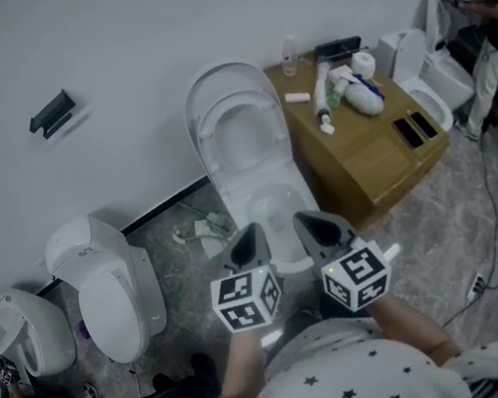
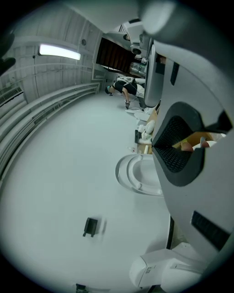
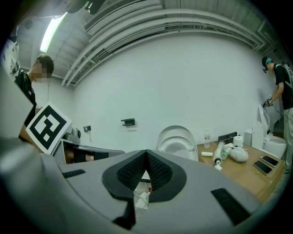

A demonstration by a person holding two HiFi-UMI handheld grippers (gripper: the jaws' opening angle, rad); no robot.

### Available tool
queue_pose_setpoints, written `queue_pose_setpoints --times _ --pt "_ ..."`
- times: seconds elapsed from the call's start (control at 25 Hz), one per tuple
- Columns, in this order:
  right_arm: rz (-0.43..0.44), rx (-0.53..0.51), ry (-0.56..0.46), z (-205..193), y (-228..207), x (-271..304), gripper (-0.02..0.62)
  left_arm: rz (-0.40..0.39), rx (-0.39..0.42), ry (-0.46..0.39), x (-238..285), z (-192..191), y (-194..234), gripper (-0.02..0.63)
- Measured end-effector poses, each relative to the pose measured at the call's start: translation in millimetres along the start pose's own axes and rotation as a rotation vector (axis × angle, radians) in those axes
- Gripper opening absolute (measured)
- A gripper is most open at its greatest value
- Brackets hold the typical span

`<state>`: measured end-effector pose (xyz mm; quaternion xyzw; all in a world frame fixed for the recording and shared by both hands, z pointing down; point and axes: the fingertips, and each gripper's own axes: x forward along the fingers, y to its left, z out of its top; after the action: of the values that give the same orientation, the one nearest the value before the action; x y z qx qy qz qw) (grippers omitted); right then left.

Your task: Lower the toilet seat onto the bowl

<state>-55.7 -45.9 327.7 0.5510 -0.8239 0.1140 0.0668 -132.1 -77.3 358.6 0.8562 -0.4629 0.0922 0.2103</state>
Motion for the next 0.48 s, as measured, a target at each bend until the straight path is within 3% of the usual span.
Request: queue_pose_setpoints --times 0.48 --pt "0.059 0.003 -0.002 15 -30 51 0.005 0.066 -0.016 -0.025 39 25 25 -0.003"
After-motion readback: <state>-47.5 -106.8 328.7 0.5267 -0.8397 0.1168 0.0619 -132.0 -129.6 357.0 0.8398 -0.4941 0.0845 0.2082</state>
